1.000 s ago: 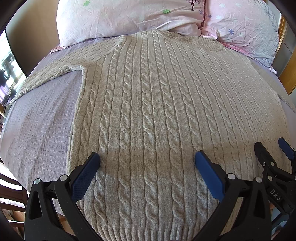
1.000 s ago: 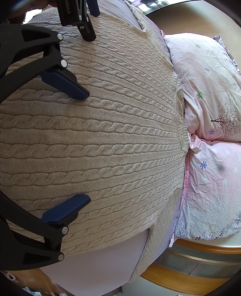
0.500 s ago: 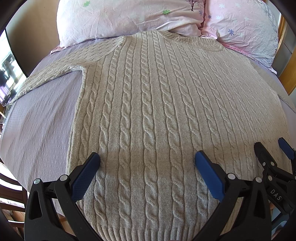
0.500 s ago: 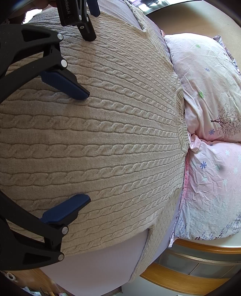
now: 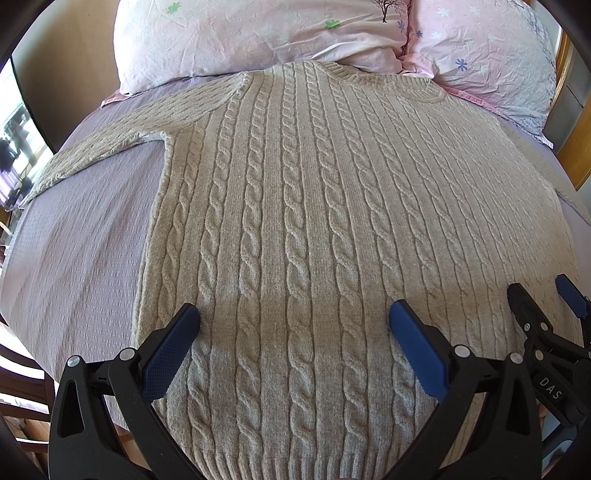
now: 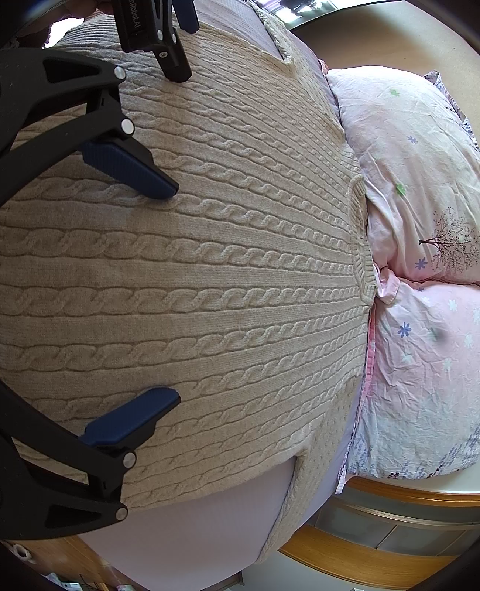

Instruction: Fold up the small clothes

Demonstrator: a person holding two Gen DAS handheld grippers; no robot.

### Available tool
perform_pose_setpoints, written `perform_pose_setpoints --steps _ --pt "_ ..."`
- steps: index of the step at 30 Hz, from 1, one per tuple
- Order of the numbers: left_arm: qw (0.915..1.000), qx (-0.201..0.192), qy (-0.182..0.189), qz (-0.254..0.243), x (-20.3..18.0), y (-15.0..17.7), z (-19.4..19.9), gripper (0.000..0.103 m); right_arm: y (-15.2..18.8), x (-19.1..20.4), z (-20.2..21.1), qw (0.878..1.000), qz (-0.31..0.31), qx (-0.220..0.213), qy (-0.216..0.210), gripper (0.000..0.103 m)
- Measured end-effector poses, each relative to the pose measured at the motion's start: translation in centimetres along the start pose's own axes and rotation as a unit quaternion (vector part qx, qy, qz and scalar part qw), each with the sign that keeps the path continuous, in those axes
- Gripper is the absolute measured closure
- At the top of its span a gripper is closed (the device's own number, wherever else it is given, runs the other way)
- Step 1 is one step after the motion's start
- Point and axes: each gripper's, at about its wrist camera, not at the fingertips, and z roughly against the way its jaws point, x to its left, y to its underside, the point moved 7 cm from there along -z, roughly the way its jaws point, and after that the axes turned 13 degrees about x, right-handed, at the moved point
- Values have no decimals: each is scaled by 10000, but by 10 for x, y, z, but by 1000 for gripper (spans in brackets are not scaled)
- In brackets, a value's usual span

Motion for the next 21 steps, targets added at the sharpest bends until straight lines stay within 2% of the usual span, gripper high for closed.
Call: perform_pose_setpoints --steps 21 --pt "10000 -20 -8 6 0 0 0 1 0 2 0 10000 -4 47 1 2"
